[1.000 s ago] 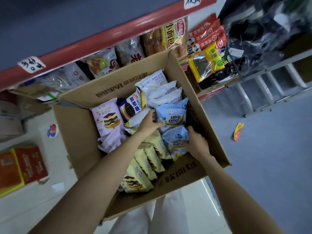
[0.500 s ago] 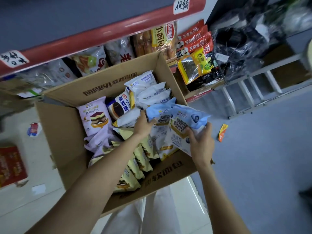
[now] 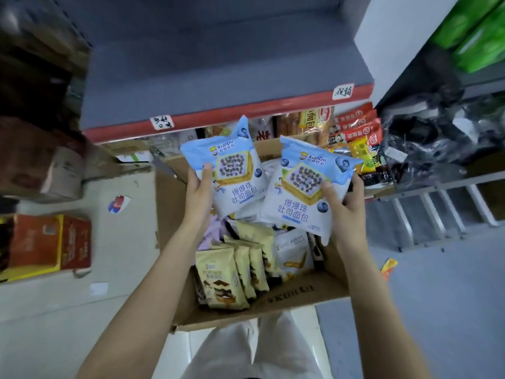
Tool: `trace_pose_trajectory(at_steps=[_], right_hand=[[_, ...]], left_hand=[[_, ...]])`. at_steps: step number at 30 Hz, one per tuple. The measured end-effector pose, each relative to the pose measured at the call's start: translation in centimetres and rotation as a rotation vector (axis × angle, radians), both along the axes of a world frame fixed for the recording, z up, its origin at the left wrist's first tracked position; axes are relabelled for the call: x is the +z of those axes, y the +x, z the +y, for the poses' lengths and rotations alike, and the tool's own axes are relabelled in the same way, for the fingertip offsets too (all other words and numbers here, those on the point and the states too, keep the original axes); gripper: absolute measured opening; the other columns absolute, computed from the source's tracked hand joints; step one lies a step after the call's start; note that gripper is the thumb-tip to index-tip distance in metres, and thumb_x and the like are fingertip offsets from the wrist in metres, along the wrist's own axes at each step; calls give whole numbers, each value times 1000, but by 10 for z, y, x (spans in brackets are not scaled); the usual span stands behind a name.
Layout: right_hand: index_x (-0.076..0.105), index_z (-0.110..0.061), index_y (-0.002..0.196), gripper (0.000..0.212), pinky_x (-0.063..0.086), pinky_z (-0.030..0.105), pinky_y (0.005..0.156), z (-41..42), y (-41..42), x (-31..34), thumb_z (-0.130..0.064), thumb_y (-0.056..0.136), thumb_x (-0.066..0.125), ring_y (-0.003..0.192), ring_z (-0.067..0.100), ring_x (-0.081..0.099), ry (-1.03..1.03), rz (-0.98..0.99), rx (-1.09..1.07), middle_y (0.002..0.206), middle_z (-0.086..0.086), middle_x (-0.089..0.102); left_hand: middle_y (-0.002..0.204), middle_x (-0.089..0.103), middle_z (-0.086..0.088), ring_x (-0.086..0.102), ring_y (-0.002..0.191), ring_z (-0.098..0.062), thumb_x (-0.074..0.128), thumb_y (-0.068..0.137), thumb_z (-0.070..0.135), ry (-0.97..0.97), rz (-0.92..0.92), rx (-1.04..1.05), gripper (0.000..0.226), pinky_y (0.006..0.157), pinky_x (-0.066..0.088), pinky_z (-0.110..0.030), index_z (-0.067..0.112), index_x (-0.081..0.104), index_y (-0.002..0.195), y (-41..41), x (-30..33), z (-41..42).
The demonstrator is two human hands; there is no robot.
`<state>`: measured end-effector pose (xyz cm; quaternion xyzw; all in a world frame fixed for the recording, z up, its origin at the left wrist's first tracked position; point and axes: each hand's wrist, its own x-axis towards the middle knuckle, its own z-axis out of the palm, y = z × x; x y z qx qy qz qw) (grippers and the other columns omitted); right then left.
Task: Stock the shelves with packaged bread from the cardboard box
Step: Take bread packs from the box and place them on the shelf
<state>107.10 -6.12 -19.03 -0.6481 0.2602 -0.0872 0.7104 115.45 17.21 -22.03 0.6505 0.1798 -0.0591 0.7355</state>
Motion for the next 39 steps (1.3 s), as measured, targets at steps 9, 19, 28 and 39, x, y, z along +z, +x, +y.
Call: trace_pose_trajectory(at_steps=[9,19,28,39], right_hand=[[39,-39,130,47,47,7,79,46,63,92,-27,90,61,104,-17,53,-197,-249,412,111,-41,51],[44,-42,124,49,47,30,95,114,112,249,-26,85,68,111,0,58,-371,-597,684,120,-23,60],[52,-23,115,33,53,41,90,146,186,364,-16,86,66,102,18,65,-65,-762,486,114,0,64],[59,-4,113,25,49,24,70,204,302,412,-15,91,59,82,13,61,-178,-700,330,104,10,65]], left_hand=[[111,59,19,58,104,1,43,101,30,277,-339,213,15,91,46,-26,37,46,113,-7,115,81],[98,61,16,61,83,6,45,99,31,505,-705,398,21,69,47,-15,22,47,119,2,257,162],[104,63,11,64,89,-3,44,99,35,421,-888,508,33,73,52,-23,21,41,130,37,345,178],[99,63,11,64,87,-5,45,97,41,413,-1038,501,30,74,50,-30,22,44,121,116,407,188]])
